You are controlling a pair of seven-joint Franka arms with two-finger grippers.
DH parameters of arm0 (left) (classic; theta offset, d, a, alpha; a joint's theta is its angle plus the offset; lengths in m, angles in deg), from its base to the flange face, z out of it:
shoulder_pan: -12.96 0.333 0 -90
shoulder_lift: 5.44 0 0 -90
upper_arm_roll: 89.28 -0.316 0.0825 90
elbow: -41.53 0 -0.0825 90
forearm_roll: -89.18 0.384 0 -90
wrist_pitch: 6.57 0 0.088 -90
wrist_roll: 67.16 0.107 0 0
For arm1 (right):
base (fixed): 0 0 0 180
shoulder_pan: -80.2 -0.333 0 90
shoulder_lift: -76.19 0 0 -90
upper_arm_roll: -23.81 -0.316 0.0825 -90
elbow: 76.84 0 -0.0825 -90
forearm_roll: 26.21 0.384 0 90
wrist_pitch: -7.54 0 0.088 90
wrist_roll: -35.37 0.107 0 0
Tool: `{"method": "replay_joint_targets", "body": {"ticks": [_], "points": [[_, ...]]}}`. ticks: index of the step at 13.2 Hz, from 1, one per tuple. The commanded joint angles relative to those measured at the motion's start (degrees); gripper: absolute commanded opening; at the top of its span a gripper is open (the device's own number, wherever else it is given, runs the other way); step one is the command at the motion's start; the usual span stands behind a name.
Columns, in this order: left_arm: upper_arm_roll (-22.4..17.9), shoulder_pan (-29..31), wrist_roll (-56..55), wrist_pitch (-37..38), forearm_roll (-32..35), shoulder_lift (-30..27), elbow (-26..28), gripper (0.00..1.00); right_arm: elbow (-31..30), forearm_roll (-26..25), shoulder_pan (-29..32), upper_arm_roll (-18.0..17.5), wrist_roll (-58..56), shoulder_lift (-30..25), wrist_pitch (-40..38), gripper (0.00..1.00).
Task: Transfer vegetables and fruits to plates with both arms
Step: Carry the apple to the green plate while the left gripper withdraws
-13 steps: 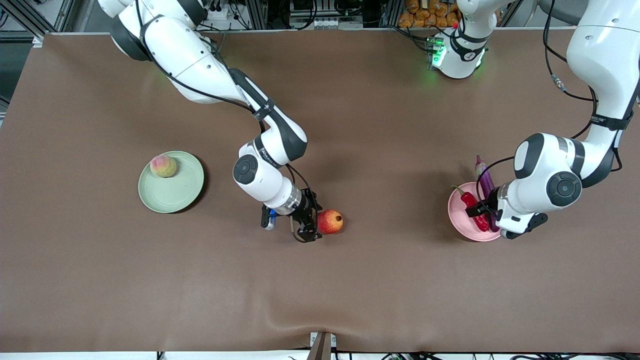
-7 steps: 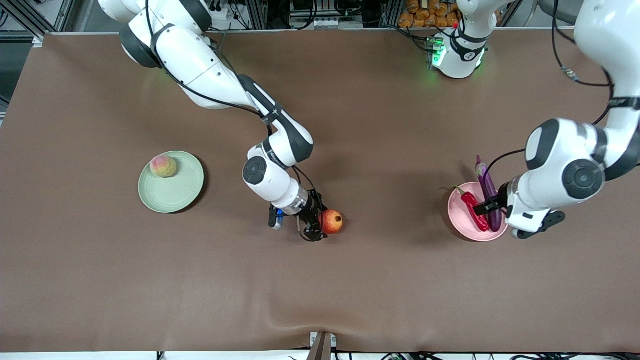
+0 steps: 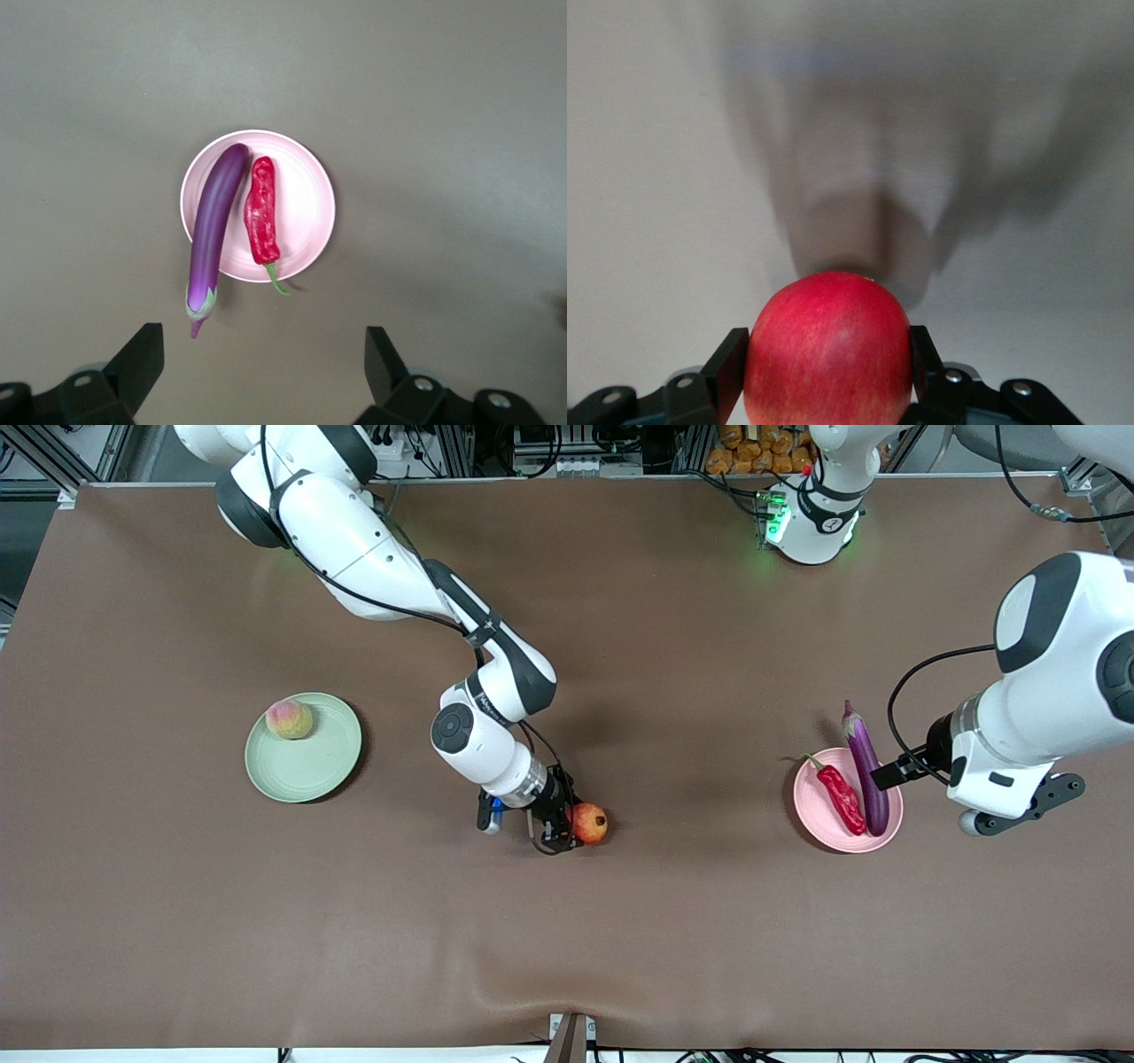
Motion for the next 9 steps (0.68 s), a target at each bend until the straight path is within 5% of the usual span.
{"method": "replay_joint_targets", "body": {"ticks": [1, 6, 9], "points": [[0.7, 0.7, 0.5, 1.4, -2.4, -2.7, -0.6, 1.0, 0.5, -1.2, 3.6, -0.8, -3.1, -4.4, -11.6, 0.0], [0.5, 1.6, 0.5, 2.3, -6.1, -10.4, -0.6, 1.0, -1.6, -0.8, 11.8, -1.2, -23.2, -12.1, -37.8, 0.0], [0.5, 3.8, 3.6, 3.9, -8.8, -14.6, -0.6, 1.0, -16.0, 1.4, 21.6, -4.3, -43.6, -21.9, -40.4, 0.0]]}}
